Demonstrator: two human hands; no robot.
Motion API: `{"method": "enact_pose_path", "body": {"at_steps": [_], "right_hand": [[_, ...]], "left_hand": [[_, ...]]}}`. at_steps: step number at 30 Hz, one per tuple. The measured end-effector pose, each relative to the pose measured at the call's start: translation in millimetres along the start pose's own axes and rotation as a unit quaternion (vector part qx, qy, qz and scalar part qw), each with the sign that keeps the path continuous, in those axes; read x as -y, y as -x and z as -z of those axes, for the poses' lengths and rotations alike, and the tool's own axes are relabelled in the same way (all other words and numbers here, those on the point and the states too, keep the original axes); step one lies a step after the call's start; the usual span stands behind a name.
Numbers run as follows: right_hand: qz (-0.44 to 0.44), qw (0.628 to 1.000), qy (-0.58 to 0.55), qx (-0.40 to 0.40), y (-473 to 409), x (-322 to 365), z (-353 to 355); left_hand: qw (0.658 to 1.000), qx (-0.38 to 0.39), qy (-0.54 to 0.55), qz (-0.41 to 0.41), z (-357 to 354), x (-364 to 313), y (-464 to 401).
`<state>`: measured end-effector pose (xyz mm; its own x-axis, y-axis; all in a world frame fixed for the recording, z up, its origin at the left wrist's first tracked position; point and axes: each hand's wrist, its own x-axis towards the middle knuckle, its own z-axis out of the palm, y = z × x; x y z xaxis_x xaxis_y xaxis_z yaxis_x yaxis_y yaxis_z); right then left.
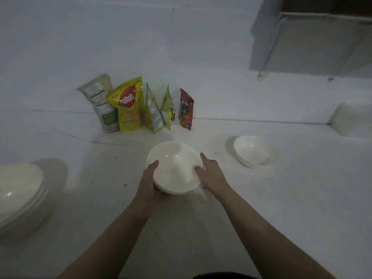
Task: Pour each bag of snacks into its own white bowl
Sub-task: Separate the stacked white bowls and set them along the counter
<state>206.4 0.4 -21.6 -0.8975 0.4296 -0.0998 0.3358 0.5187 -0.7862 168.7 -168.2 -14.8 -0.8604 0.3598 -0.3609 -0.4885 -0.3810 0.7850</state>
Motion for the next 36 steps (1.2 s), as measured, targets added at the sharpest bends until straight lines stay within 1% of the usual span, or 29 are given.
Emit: {"method": "enact_pose_path", "body": {"at_steps": [1, 3, 5, 6, 7, 8, 10, 11, 13, 15, 17, 20, 21, 22, 23, 24, 25, 26, 27, 29, 31, 34, 36], "right_hand": [[0.01, 1.0, 0.023, -0.012, -8.4, -2.7, -1.7], [0.031, 0.999, 0.015, -0.041, -19.2, 8.8, -0.9], [0.062, 0.994, -0.038, -0.081, -25.2, 19.9, 1.5], [0.069, 0.989, -0.084, -0.103, -27.2, 23.1, 2.7], [0.054, 0.98, -0.15, -0.121, -30.2, 23.8, 3.9], [0.018, 0.964, -0.231, -0.128, -33.6, 22.5, 5.1], [-0.068, 0.913, -0.381, -0.125, -40.1, 13.2, 8.3], [-0.1, 0.892, -0.426, -0.118, -44.6, 6.0, 7.7], [-0.148, 0.868, -0.467, -0.085, -46.3, -4.4, 3.0], [-0.175, 0.843, -0.504, -0.064, -44.5, -9.8, -5.3], [-0.187, 0.822, -0.533, -0.075, -40.2, -11.0, -12.0], [-0.21, 0.791, -0.562, -0.119, -30.8, -11.2, -22.5], [-0.222, 0.795, -0.551, -0.121, -23.4, -8.9, -28.2], [-0.23, 0.816, -0.519, -0.106, -13.0, -2.7, -33.9], [-0.223, 0.852, -0.47, -0.064, -0.3, 7.0, -38.9], [-0.201, 0.888, -0.413, -0.006, 10.9, 17.3, -43.1], [-0.169, 0.917, -0.358, 0.056, 19.8, 28.5, -46.9], [-0.131, 0.939, -0.304, 0.096, 24.6, 37.9, -50.0], [-0.086, 0.959, -0.249, 0.104, 24.6, 44.8, -53.0], [-0.001, 0.988, -0.138, 0.068, 16.0, 54.9, -59.3], [0.035, 0.996, -0.076, 0.043, 4.9, 72.1, -65.9], [0.086, 0.996, -0.021, -0.021, -3.1, 109.4, -75.9], [0.145, 0.986, -0.032, -0.076, -9.2, 137.0, -82.6]], "left_hand": [[1.0, -0.003, -0.003, -0.004, 2.1, -1.3, -0.5], [1.0, -0.021, 0.006, -0.004, 9.8, -6.5, -3.7], [0.999, -0.042, 0.012, 0.004, 17.6, -9.2, -8.6], [0.998, -0.058, 0.022, 0.011, 21.4, -10.0, -10.0], [0.996, -0.077, 0.043, 0.017, 26.0, -11.7, -10.3], [0.993, -0.096, 0.063, 0.018, 30.9, -13.4, -10.9], [0.989, -0.125, 0.079, 0.001, 40.5, -18.1, -11.8], [0.988, -0.13, 0.08, -0.009, 44.3, -20.8, -11.9], [0.987, -0.132, 0.086, -0.02, 48.8, -25.5, -12.6], [0.987, -0.129, 0.088, -0.024, 51.3, -28.1, -13.4], [0.988, -0.122, 0.091, -0.024, 52.5, -28.4, -12.3], [0.989, -0.11, 0.096, -0.033, 56.1, -23.1, -8.2], [0.989, -0.111, 0.092, -0.042, 56.2, -20.9, -5.4], [0.989, -0.11, 0.088, -0.049, 55.6, -18.2, -2.6], [0.989, -0.104, 0.09, -0.052, 54.8, -15.6, -0.2], [0.99, -0.097, 0.089, -0.055, 54.3, -12.9, 2.0], [0.99, -0.089, 0.084, -0.062, 53.1, -12.4, 5.1], [0.991, -0.088, 0.073, -0.073, 52.6, -13.6, 7.6], [0.991, -0.089, 0.062, -0.083, 52.7, -17.3, 9.7], [0.99, -0.099, 0.053, -0.091, 56.8, -31.3, 12.2], [0.988, -0.116, 0.036, -0.099, 64.0, -51.0, 13.7], [0.976, -0.165, -0.016, -0.141, 81.8, -84.9, 16.1], [0.967, -0.181, -0.043, -0.176, 97.9, -109.0, 19.9]]}}
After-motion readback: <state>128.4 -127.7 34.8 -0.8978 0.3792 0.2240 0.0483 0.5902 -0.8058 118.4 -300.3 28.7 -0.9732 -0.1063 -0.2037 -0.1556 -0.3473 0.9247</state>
